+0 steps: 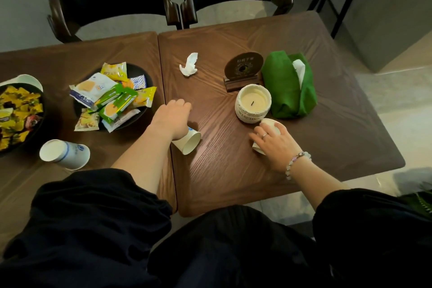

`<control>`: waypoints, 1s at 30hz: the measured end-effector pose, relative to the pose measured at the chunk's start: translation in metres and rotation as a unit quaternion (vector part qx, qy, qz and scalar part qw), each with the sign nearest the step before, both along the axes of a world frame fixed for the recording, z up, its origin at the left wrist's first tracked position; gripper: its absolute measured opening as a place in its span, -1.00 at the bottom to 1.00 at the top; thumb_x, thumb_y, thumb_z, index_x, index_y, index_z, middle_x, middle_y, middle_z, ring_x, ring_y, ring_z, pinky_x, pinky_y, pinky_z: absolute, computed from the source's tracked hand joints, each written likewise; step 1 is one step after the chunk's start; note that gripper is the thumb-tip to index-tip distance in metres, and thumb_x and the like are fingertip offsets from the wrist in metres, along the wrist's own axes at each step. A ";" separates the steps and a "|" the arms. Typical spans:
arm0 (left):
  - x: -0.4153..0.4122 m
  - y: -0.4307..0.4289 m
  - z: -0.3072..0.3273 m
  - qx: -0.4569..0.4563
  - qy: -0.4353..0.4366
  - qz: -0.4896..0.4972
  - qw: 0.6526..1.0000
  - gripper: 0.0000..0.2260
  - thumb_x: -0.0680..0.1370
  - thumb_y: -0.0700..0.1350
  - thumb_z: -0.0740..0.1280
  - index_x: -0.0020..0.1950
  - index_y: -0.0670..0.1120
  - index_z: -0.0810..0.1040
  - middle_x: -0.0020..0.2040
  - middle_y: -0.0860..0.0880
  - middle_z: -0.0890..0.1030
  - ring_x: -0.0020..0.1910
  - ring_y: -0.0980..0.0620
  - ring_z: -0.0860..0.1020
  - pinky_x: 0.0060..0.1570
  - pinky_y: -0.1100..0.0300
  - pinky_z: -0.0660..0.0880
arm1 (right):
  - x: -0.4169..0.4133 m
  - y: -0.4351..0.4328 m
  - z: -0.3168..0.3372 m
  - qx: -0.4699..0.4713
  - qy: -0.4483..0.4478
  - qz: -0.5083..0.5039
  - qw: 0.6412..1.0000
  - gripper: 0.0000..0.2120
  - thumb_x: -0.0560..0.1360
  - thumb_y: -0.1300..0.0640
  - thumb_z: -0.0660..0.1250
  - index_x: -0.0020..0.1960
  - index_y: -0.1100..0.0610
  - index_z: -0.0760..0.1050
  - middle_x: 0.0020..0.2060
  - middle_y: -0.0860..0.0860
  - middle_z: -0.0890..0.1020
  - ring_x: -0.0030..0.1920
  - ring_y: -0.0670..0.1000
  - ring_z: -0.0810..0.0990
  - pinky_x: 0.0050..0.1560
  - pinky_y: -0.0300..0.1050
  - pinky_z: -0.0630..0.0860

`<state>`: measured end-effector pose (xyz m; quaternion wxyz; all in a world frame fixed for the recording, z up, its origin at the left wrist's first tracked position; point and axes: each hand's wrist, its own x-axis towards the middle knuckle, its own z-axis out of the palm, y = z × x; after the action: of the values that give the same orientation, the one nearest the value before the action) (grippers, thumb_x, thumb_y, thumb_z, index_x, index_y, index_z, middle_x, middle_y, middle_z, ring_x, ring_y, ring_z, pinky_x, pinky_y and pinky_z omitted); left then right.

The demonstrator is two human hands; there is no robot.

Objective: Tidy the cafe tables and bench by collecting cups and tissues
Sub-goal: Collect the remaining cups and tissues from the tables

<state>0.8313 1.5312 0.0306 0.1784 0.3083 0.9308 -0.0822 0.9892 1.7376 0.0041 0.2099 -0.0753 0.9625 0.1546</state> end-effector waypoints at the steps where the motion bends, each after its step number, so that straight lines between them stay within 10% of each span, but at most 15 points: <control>1: 0.000 0.000 0.001 -0.001 0.001 0.001 1.000 -0.59 0.53 -0.22 0.21 0.39 -0.10 0.31 0.29 -0.12 0.38 0.31 -0.12 0.35 0.21 0.02 0.34 | -0.001 -0.001 -0.002 0.006 0.005 -0.003 1.000 -0.45 0.55 0.12 0.16 0.48 0.13 0.05 0.40 0.07 0.23 0.43 0.11 0.15 0.38 0.13 0.21; 15: 0.005 0.002 -0.001 0.006 0.011 0.010 1.000 -0.62 0.55 -0.18 0.21 0.38 -0.10 0.33 0.29 -0.11 0.40 0.30 -0.10 0.36 0.21 0.03 0.35 | -0.016 -0.025 -0.002 -0.120 0.066 -0.012 0.991 -0.54 0.44 -0.01 0.29 0.29 0.12 0.36 0.19 0.07 0.44 0.20 0.10 0.39 0.18 -0.04 0.30; 25: -0.002 -0.005 0.002 0.000 0.018 0.022 1.000 -0.68 0.56 -0.15 0.19 0.32 -0.12 0.36 0.27 -0.12 0.40 0.27 -0.12 0.38 0.16 0.03 0.36 | -0.037 -0.041 0.015 -0.403 0.206 -0.255 0.855 -0.45 0.31 0.12 0.46 0.23 0.19 0.34 0.09 0.07 0.49 0.01 0.06 0.51 -0.15 -0.21 0.34; 30: -0.003 -0.004 0.001 0.003 0.014 0.022 1.000 -0.69 0.57 -0.15 0.18 0.31 -0.12 0.37 0.26 -0.13 0.41 0.26 -0.12 0.39 0.16 0.03 0.36 | -0.046 -0.045 0.012 -0.407 0.188 -0.259 0.856 -0.27 0.28 0.20 0.43 0.39 0.21 0.25 0.20 0.10 0.33 0.07 0.05 0.41 0.02 -0.13 0.44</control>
<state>0.8285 1.5268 0.0318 0.1660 0.2872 0.9400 -0.0802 0.9428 1.6930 0.0157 0.0084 0.1284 0.9454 -0.2995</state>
